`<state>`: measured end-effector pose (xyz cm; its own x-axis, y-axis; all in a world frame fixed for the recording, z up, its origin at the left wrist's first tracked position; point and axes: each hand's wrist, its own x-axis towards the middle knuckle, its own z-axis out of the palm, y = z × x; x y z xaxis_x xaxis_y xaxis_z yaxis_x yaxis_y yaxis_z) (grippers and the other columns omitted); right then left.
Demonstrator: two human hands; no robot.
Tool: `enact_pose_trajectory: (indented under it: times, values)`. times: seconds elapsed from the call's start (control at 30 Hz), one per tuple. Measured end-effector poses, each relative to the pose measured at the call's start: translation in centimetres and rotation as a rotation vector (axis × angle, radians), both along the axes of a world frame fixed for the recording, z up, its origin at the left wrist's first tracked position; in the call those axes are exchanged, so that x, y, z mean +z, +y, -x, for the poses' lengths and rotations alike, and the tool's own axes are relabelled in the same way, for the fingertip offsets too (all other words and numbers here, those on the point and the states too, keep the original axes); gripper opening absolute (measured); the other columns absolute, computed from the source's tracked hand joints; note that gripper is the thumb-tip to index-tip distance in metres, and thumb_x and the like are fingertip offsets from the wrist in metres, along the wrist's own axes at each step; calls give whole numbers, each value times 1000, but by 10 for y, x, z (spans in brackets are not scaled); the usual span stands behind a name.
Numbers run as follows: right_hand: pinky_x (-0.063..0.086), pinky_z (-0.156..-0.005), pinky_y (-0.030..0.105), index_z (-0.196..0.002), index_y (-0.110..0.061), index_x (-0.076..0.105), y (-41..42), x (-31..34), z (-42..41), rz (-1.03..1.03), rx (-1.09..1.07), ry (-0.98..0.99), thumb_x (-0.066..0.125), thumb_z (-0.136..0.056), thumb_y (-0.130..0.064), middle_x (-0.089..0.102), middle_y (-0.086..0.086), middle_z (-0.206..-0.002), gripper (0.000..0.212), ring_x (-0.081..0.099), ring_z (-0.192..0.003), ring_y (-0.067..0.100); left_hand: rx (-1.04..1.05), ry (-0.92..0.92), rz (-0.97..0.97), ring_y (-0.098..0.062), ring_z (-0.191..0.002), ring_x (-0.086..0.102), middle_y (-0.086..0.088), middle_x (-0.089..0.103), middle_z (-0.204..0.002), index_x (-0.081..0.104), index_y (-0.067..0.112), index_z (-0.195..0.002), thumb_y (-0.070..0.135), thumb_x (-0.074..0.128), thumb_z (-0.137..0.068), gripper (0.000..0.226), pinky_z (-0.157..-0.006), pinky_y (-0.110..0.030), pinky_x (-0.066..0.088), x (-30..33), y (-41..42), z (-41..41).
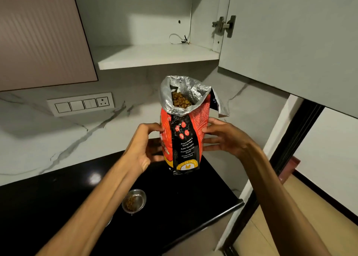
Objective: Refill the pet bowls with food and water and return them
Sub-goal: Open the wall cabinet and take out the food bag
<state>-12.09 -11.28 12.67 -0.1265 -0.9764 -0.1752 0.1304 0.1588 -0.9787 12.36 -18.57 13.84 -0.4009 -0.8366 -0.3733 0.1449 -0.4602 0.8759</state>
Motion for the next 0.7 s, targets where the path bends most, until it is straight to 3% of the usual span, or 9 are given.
enact_pose_trajectory:
  times: [0.1, 0.23, 0.33, 0.53, 0.7]
  values:
    - [61, -88, 46, -129, -30, 69, -7, -20, -4, -40, -14, -14, 68, -93, -10, 75, 8, -123, 42, 73, -110, 33, 4, -6, -47, -24, -76, 61, -6, 66, -82, 70, 19, -94, 17, 60, -77, 20, -93, -52, 55, -21, -5, -1]
    - [64, -78, 43, -131, -26, 67, -18, -50, -8, -90, -30, -57, 67, -93, -2, 76, 10, -119, 45, 75, -101, 31, 25, -16, -82, -23, -79, 59, -2, 65, -71, 71, 21, -70, 16, 57, -78, 17, -88, -49, 53, -50, -11, -2]
    - [63, -84, 48, -131, -24, 68, -26, -79, -10, -113, -27, -75, 68, -92, 0, 75, 12, -121, 46, 74, -107, 35, 35, -44, -107, -24, -85, 60, -1, 68, -72, 79, 24, -64, 13, 55, -78, 29, -96, -55, 53, -73, -14, -5]
    - [62, -87, 50, -128, -18, 70, -39, -140, -16, -163, -34, -98, 66, -90, 4, 73, 17, -126, 43, 71, -114, 38, 64, -75, -163, -27, -96, 62, -5, 70, -90, 82, 28, -73, 12, 53, -78, 34, -97, -53, 52, -124, -20, -6]
    - [62, -87, 49, -124, -13, 70, -45, -195, -17, -205, -48, -116, 64, -90, 7, 69, 21, -131, 40, 71, -114, 39, 132, -122, -211, -31, -116, 64, -9, 75, -115, 80, 28, -106, 17, 57, -68, 46, -94, -50, 51, -171, -24, -6]
